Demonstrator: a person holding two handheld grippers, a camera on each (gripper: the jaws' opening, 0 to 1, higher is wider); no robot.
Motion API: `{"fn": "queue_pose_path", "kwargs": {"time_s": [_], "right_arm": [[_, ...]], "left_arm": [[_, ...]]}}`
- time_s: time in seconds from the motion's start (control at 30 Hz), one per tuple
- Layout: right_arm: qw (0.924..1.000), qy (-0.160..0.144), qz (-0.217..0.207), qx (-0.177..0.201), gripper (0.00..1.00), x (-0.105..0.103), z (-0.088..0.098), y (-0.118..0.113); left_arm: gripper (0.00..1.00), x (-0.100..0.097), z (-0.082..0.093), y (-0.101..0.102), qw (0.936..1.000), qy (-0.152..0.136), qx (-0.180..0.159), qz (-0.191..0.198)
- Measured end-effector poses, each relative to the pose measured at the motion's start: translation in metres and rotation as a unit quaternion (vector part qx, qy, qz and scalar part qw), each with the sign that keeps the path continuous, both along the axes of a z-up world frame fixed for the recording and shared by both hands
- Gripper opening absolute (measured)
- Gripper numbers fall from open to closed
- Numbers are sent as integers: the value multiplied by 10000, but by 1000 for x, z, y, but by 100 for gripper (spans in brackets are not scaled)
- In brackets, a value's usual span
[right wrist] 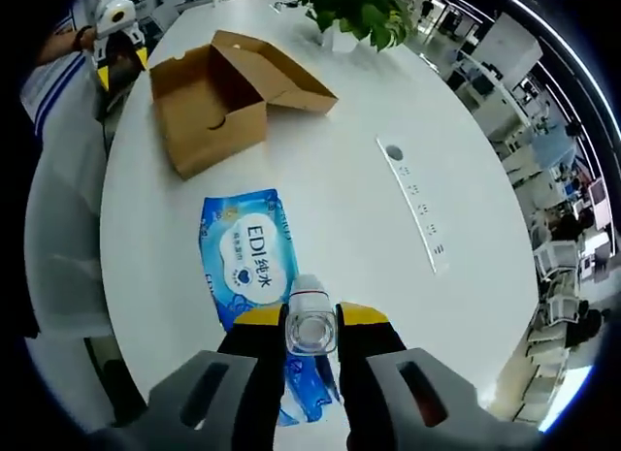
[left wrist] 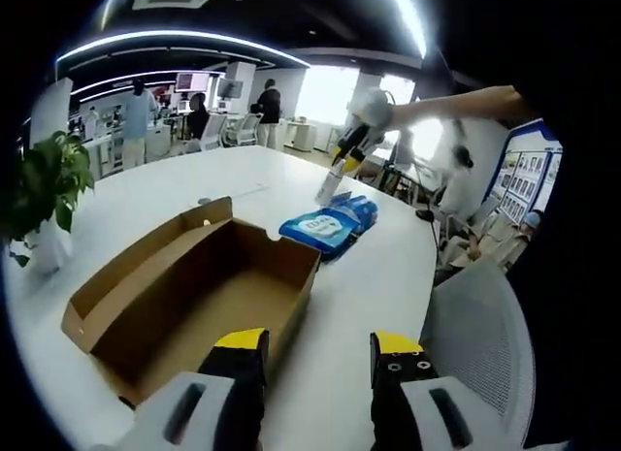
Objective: Operate the shoe box by opening the lid, removing the specified soft item, and placing it in the target area until the item is outside and the box remains undamaged.
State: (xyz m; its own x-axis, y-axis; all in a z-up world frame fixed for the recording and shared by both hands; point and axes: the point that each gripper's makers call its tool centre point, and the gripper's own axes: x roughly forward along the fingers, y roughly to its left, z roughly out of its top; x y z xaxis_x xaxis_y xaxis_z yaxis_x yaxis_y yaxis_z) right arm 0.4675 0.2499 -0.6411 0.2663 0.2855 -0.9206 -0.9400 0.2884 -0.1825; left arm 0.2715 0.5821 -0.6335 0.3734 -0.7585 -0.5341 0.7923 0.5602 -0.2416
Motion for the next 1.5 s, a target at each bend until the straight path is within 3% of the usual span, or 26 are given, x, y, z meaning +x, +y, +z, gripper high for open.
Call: {"fn": "queue_pose_path", "kwargs": {"time_s": [0.6,1.03,1.5], "right_arm": [[9981,156,336,-497,17,24,-33,-11],[9965,304,425,-652,18,26,-50,-12],[9937,435,600,-842,18,18,-57,-14]], "left_arm": [[42,1,-3,12,9999,78,49,129],[42,0,-7,13,9998,141,49,148],[42,0,-8,13,9997,189,49,171]]}}
